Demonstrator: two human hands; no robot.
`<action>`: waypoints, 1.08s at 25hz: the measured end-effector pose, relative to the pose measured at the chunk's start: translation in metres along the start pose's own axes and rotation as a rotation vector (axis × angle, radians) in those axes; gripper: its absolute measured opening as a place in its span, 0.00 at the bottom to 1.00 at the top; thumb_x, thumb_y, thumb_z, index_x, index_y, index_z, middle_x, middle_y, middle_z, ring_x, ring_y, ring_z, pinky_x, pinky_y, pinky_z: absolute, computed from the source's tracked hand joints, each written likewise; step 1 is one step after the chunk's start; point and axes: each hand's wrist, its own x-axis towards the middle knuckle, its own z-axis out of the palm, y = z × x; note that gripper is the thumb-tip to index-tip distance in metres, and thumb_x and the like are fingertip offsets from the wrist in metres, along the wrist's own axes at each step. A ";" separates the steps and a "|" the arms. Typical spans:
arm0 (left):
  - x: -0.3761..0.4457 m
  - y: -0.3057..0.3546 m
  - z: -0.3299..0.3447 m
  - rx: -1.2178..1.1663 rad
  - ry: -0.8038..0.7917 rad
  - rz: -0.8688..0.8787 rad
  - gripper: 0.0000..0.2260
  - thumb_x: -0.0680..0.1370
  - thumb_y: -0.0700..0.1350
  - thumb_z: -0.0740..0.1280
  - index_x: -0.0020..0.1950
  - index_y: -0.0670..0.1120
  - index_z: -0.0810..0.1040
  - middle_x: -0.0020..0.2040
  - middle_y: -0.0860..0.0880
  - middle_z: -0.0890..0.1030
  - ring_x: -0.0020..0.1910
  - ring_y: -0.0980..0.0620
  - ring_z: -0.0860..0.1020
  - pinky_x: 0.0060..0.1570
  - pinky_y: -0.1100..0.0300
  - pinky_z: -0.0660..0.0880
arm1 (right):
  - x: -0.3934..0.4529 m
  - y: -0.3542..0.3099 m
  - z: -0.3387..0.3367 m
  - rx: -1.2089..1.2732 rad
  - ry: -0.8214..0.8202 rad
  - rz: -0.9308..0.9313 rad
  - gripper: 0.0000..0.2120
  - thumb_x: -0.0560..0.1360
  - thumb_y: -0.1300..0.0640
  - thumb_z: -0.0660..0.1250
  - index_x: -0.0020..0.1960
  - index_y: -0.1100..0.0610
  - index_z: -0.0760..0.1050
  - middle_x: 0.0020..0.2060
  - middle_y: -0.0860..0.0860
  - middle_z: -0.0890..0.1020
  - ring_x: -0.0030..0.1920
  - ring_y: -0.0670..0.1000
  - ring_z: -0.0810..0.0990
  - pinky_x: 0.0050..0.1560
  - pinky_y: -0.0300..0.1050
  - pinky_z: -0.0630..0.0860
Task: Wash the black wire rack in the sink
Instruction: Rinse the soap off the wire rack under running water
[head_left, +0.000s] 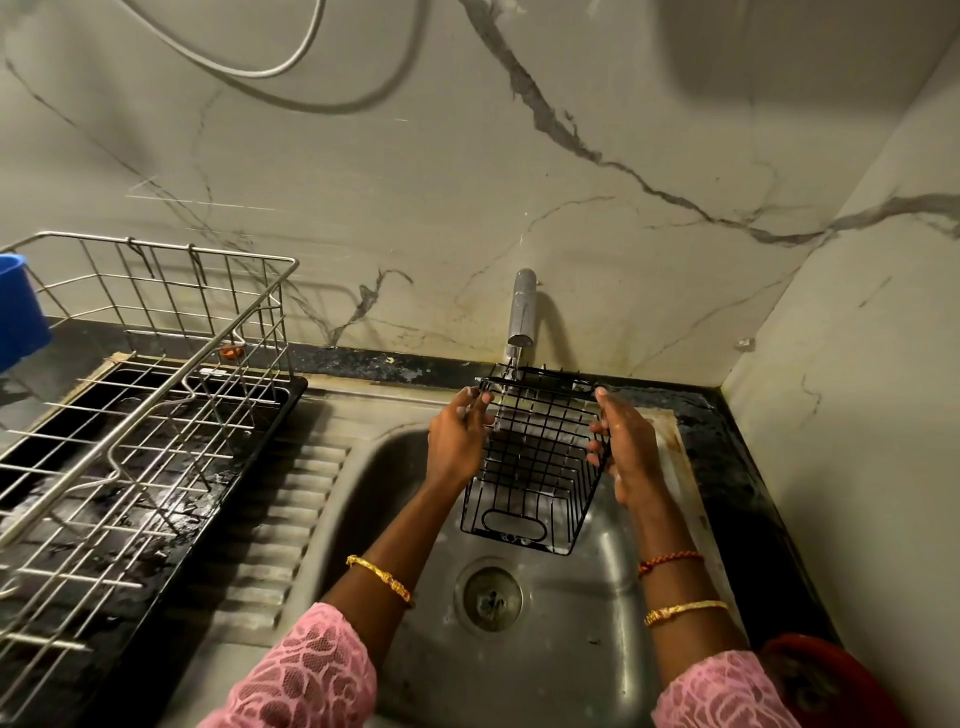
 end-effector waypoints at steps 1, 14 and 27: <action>0.001 0.001 0.001 0.006 -0.014 0.000 0.14 0.80 0.51 0.60 0.60 0.45 0.75 0.48 0.46 0.81 0.47 0.51 0.82 0.50 0.51 0.80 | -0.001 0.000 0.000 0.018 0.023 0.002 0.07 0.75 0.47 0.65 0.43 0.50 0.74 0.34 0.51 0.73 0.30 0.47 0.70 0.29 0.42 0.66; 0.004 0.014 0.003 -0.078 -0.205 -0.080 0.13 0.78 0.39 0.66 0.61 0.50 0.71 0.47 0.48 0.82 0.46 0.52 0.81 0.37 0.67 0.78 | 0.000 0.006 -0.017 0.222 0.144 0.109 0.08 0.75 0.52 0.64 0.40 0.54 0.71 0.30 0.50 0.70 0.27 0.48 0.67 0.31 0.41 0.64; 0.001 -0.005 -0.018 -0.137 -0.288 -0.180 0.15 0.79 0.32 0.59 0.64 0.43 0.74 0.58 0.45 0.80 0.55 0.52 0.79 0.52 0.61 0.77 | 0.004 0.006 -0.019 0.201 0.086 0.206 0.10 0.73 0.49 0.66 0.39 0.54 0.70 0.31 0.50 0.72 0.28 0.49 0.71 0.33 0.43 0.68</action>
